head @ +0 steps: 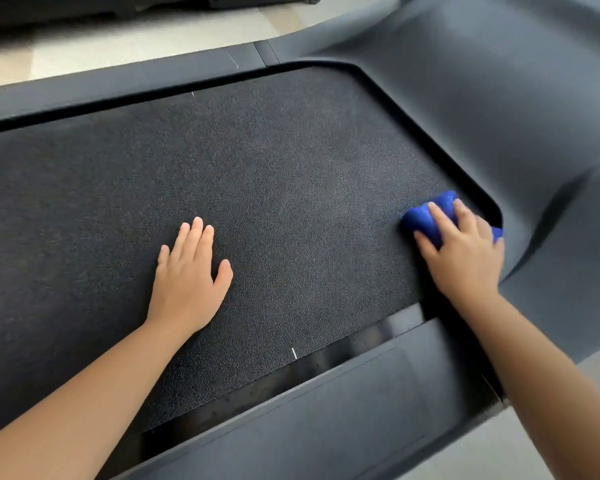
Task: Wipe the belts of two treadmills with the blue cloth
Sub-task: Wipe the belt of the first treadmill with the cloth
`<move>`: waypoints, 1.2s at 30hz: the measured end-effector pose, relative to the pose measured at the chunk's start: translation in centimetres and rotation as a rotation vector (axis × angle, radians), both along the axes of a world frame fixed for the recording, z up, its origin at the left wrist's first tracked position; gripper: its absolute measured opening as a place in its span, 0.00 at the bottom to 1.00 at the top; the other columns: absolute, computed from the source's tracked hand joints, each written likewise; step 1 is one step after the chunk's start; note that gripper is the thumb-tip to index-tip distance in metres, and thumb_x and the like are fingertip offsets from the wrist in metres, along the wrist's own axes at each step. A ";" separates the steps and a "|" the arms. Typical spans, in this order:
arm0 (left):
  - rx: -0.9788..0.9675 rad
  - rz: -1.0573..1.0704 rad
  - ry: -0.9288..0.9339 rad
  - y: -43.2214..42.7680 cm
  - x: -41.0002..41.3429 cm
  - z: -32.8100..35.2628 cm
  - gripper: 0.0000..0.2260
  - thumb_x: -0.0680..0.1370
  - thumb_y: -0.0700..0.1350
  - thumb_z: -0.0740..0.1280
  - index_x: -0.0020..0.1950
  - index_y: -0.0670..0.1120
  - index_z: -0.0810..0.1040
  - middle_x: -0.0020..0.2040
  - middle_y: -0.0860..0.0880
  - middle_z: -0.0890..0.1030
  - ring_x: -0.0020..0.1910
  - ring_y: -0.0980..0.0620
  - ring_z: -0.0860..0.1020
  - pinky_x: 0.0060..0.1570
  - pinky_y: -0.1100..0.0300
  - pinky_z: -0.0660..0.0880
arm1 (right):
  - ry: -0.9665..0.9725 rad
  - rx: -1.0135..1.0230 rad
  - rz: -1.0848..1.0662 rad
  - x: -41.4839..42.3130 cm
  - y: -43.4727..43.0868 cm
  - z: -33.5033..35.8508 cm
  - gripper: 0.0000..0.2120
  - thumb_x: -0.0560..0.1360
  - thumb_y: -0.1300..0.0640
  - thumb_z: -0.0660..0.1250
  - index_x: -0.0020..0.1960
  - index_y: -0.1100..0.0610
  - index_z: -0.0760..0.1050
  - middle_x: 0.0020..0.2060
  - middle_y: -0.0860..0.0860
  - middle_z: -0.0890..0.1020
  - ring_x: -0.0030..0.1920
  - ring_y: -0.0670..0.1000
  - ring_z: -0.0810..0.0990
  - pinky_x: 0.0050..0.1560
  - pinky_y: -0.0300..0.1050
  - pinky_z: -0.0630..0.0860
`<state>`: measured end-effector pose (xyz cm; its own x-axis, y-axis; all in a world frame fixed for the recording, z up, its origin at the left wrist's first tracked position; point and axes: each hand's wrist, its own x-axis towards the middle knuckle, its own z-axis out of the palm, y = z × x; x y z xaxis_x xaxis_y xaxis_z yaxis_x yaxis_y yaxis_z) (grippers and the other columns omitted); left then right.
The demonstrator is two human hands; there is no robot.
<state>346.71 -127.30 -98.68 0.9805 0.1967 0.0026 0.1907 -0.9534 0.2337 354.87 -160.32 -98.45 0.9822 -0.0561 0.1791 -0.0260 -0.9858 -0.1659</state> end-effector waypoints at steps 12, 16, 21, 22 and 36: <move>0.000 0.034 -0.038 -0.4 -0.2 0.0 0.26 0.79 0.47 0.58 0.75 0.40 0.58 0.76 0.45 0.54 0.75 0.48 0.51 0.71 0.45 0.50 | -0.091 -0.021 0.497 -6.6 14.6 -0.5 0.24 0.69 0.42 0.56 0.60 0.48 0.78 0.62 0.55 0.77 0.57 0.61 0.78 0.51 0.65 0.73; 0.021 0.057 -0.004 -0.2 -0.2 0.0 0.27 0.80 0.50 0.55 0.76 0.42 0.53 0.77 0.46 0.49 0.76 0.50 0.47 0.72 0.47 0.47 | -0.093 -0.038 0.474 -2.8 9.9 -0.8 0.24 0.69 0.40 0.57 0.61 0.47 0.77 0.63 0.54 0.76 0.56 0.60 0.77 0.50 0.58 0.72; 0.019 0.077 -0.011 -0.2 0.1 -0.1 0.27 0.79 0.51 0.55 0.75 0.41 0.55 0.77 0.46 0.51 0.76 0.50 0.49 0.71 0.46 0.49 | 0.040 0.052 -0.029 3.1 2.9 0.4 0.23 0.76 0.45 0.63 0.70 0.48 0.68 0.73 0.53 0.63 0.69 0.59 0.61 0.63 0.62 0.60; 0.023 0.079 -0.013 -0.2 0.1 0.0 0.27 0.79 0.51 0.56 0.75 0.41 0.56 0.77 0.46 0.52 0.76 0.50 0.49 0.71 0.45 0.50 | 0.053 0.058 -0.072 3.1 3.0 0.5 0.24 0.76 0.46 0.62 0.71 0.47 0.66 0.74 0.53 0.61 0.70 0.58 0.59 0.65 0.62 0.58; 0.049 0.066 0.027 -0.2 -0.2 0.1 0.26 0.81 0.51 0.50 0.77 0.45 0.48 0.77 0.51 0.45 0.75 0.54 0.43 0.72 0.49 0.46 | -0.066 -0.016 0.580 -3.0 14.1 -0.6 0.24 0.69 0.41 0.57 0.61 0.47 0.77 0.63 0.53 0.76 0.56 0.59 0.77 0.51 0.60 0.72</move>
